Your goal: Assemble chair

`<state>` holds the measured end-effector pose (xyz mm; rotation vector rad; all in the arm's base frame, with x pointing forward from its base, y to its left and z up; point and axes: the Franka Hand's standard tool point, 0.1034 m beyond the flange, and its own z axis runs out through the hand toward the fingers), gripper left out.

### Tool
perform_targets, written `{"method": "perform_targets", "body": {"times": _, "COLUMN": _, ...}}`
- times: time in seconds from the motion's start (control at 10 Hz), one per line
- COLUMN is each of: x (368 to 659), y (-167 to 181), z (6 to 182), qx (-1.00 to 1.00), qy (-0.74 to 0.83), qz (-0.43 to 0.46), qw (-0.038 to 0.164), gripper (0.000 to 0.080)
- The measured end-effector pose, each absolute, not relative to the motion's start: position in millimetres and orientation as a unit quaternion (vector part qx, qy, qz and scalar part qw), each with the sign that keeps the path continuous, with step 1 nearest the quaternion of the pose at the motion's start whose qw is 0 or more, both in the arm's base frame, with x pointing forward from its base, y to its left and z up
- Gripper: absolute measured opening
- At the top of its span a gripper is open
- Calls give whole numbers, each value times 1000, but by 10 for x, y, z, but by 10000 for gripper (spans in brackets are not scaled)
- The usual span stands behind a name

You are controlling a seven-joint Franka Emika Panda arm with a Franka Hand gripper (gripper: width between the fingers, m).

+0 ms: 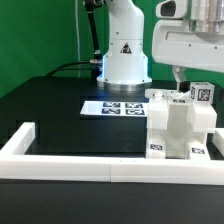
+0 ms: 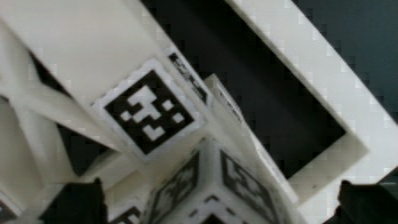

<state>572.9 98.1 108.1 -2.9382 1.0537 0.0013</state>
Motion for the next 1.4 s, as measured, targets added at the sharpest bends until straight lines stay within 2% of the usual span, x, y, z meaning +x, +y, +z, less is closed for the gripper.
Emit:
{"method": "perform_targets", "body": {"times": 0.9, "x": 5728, "y": 982, "z": 1080, "qx": -999, "qy": 51, "qz": -2, "qw": 10, "gripper": 649}}
{"method": "perform_targets", "body": {"times": 1.2, "x": 5728, "y": 982, "z": 1080, "qx": -999, "qy": 46, "qz": -2, "qw": 10, "gripper": 649}}
{"method": "perform_targets", "body": {"times": 1.3, "x": 5727, "y": 981, "z": 1079, "qx": -999, "qy": 46, "qz": -2, "qw": 10, "gripper": 549}}
{"method": "perform_targets", "body": {"times": 1.4, "x": 5727, "y": 980, "z": 1079, "qx": -999, "qy": 47, "qz": -2, "qw": 10, "gripper": 549}}
